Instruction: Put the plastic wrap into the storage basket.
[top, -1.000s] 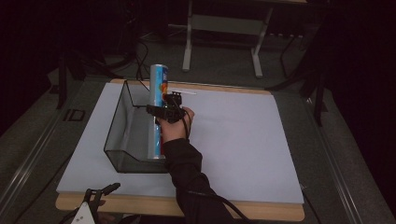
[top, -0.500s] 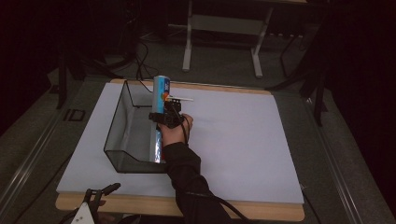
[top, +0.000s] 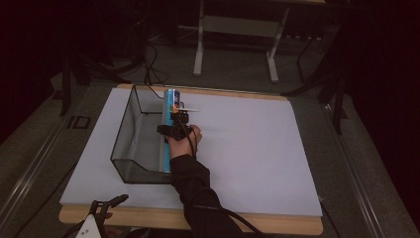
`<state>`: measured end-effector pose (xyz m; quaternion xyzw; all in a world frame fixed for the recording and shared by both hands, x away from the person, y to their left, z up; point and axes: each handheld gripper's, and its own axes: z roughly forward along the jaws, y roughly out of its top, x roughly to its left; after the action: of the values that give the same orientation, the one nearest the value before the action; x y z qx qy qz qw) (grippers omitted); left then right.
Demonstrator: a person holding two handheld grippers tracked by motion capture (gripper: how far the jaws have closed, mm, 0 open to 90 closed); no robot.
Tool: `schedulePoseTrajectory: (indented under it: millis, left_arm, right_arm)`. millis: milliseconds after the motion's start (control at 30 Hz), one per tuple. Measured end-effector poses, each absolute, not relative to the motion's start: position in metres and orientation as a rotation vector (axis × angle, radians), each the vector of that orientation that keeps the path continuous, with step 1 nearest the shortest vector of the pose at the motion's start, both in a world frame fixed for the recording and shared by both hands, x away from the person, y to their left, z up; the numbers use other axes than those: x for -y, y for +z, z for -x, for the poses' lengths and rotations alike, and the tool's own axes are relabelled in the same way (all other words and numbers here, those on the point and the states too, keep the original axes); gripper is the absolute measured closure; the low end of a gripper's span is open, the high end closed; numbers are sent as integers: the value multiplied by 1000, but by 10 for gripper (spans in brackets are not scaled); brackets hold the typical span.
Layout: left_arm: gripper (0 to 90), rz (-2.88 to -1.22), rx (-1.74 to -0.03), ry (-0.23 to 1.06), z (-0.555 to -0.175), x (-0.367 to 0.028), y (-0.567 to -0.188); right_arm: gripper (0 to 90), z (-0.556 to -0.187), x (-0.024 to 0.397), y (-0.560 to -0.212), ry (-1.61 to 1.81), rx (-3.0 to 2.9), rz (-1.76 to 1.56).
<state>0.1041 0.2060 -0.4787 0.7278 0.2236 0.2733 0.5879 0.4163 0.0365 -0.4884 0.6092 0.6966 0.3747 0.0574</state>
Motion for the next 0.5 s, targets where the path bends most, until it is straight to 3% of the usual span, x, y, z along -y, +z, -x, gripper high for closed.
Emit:
schedulePoseTrajectory:
  millis: [300,500]
  left_arm:
    - [2,-1700,-521,633,-104,-205,-479]
    - [2,-1702,-522,633,-104,-205,-479]
  right_arm:
    - [266,-409,-37,-479,1091,-2115,-1669]
    - [173,-402,-27,-463,1165,-2129,-1545]
